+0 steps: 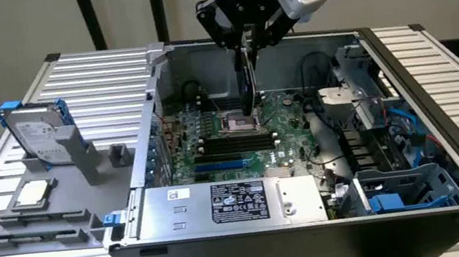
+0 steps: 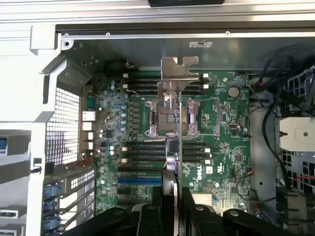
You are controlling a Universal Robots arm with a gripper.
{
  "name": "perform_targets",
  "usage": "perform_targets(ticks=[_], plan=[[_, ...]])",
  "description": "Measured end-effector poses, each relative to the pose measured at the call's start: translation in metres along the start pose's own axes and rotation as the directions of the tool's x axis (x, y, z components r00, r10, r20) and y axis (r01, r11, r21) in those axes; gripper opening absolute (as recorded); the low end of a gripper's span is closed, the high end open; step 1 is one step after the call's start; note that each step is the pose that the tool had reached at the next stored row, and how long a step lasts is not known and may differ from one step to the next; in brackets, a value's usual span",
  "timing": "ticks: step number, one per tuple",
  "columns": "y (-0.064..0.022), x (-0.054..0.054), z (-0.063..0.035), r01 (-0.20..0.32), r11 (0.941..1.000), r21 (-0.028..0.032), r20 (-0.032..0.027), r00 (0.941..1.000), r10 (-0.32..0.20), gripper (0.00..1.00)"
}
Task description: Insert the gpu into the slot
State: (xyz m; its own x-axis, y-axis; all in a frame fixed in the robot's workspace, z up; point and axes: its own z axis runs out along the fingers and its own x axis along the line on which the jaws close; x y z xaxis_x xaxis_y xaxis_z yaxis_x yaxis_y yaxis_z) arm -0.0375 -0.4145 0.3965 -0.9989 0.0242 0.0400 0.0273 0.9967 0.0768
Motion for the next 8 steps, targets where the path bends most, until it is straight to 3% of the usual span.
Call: perform_targets(ticks=[8], plan=[[0.0000,0.0000,0.0000,0.000,1.0000,0.0000,0.0000,1.0000,0.000,0.26]])
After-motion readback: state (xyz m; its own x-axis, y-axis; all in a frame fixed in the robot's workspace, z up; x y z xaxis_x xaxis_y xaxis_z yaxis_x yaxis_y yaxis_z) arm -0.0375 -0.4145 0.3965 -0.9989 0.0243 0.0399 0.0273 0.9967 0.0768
